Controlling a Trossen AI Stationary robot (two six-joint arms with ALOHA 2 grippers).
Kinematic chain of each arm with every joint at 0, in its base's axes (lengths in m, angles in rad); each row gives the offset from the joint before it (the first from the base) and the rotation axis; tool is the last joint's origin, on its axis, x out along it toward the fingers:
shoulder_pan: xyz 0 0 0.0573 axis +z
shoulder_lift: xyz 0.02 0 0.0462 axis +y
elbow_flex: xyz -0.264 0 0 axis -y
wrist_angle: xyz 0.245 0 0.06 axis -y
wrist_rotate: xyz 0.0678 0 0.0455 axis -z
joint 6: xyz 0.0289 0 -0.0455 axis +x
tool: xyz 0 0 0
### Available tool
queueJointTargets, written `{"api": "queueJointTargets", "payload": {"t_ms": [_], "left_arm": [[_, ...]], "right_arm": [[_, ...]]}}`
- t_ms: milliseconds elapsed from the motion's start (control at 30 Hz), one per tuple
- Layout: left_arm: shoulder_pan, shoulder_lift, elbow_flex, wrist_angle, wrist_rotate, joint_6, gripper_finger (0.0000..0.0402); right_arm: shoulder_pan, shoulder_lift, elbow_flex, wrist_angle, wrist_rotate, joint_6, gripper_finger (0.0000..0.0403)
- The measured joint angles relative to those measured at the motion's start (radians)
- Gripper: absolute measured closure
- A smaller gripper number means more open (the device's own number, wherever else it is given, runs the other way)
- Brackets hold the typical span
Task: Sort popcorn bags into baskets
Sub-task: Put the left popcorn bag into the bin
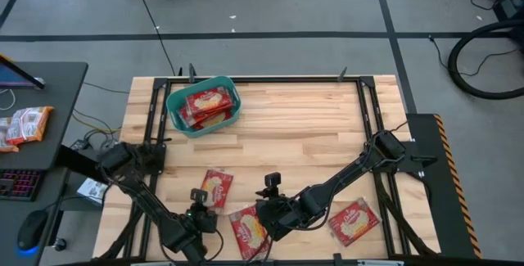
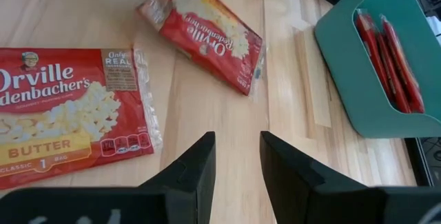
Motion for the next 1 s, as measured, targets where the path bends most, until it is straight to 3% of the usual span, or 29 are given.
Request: {"api": "queueJointTargets", "payload": {"t_ms": [300,533,1000], "left_arm": [[0.050,-0.234,0.001,-0.118,-0.080,-0.009,0.0399],[0.134,-0.388,0.001,-0.210,-0.169,0.095,0.0400],[0.388,-0.581,0.002,-0.215,-0.291,0.522,0.0401]], "right_arm": [[-0.002,0.000,0.000,0.009,0.002,0.049,0.0284],[-0.005,0.000,0.000,0.023,0.005,0.077,0.0284],[-0.005,0.000,0.000,0.070,0.008,0.100,0.0284]]}}
